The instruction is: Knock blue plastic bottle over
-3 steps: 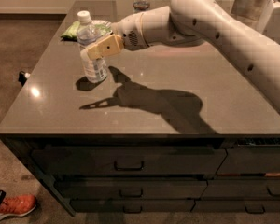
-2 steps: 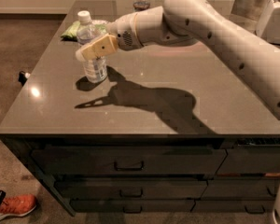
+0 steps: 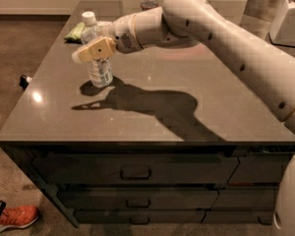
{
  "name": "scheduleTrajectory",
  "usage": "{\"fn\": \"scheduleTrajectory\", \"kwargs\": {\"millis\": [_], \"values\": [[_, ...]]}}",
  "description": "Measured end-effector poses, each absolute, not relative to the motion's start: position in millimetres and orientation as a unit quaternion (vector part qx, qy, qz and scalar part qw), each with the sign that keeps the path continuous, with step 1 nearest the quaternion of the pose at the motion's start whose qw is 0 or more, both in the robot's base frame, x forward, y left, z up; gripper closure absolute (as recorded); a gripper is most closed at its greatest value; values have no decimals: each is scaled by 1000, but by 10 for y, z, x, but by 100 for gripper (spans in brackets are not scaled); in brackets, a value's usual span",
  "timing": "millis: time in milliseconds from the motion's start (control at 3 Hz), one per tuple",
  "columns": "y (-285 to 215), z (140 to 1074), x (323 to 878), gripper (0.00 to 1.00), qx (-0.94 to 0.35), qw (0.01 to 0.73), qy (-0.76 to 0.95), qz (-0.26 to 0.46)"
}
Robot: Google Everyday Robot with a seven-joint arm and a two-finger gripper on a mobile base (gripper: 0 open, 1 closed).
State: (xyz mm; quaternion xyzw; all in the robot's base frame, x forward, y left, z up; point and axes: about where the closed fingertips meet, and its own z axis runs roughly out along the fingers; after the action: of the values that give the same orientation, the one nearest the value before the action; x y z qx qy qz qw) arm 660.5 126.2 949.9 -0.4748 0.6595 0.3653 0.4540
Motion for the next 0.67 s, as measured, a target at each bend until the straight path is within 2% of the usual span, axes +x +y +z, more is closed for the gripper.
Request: {"fn": "scheduleTrajectory", "kwargs": {"millis": [333,667], "values": [[1310,9474,6613,46,-477,447,661,368],[1227,9491,6666,69,-475,444,667,363]]}}
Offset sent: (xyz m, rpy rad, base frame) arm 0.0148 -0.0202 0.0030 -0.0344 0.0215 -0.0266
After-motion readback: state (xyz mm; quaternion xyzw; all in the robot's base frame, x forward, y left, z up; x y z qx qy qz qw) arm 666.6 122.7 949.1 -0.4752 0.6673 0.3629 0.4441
